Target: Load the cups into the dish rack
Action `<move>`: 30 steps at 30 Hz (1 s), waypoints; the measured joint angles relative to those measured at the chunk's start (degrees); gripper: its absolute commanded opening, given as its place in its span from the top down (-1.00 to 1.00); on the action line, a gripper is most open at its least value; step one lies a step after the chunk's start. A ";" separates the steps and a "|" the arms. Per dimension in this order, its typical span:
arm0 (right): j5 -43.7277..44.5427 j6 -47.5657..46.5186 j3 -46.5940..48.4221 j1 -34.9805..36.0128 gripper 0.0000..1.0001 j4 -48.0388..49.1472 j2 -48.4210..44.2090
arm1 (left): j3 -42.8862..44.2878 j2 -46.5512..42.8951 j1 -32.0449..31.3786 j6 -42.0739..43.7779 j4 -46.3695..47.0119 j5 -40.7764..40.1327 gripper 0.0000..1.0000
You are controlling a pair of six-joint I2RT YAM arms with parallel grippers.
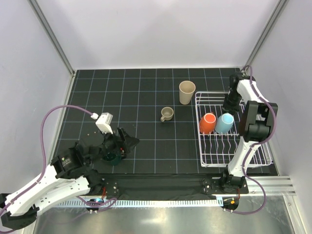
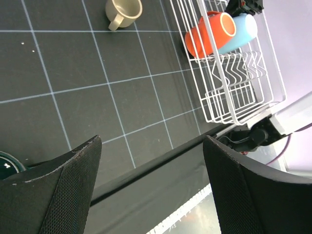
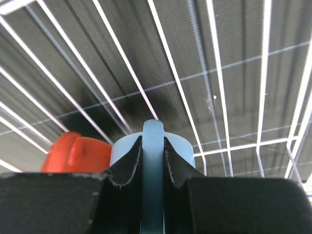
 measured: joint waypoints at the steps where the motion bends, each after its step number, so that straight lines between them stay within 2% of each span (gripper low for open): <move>1: -0.15 -0.28 -0.72 0.00 0.92 0.44 0.07 | 0.09 0.17 0.00 0.11 -0.13 -0.17 -0.63; 7: -0.63 -1.01 -2.12 -0.02 0.92 2.71 0.42 | 1.18 1.57 0.00 1.07 -0.79 -1.05 -0.63; 10: -0.59 -1.03 -2.12 -0.02 0.81 3.02 0.57 | 1.55 2.05 0.00 1.11 -0.85 -1.03 -0.62; 11: -0.57 -1.03 -2.10 -0.02 0.74 3.17 0.66 | 1.68 2.23 0.00 1.11 -0.83 -1.01 -0.62; 12: -0.55 -1.01 -2.08 -0.02 0.51 3.26 0.68 | 1.77 2.27 0.00 1.11 -0.85 -1.01 -0.62; 15: -0.55 -0.92 -2.08 -0.02 0.11 3.34 0.68 | 1.77 2.27 0.00 1.09 -0.94 -1.03 -0.63; 21: -0.59 -1.18 -2.19 -0.02 -0.27 3.80 0.57 | 1.84 2.27 0.00 0.66 -2.08 -1.03 -0.63; 28: -0.37 -1.16 -3.82 0.02 -0.34 3.41 -2.99 | 4.90 4.61 0.00 -1.18 -6.82 -1.53 -0.64; 29: -0.20 -1.14 -3.91 0.15 -0.72 3.23 -4.31 | 5.40 5.14 0.00 -1.77 -7.78 -1.79 -0.64; 30: 0.02 -0.68 -3.98 0.42 -0.75 3.08 -5.88 | 5.81 5.68 0.00 -2.21 -8.68 -2.10 -0.64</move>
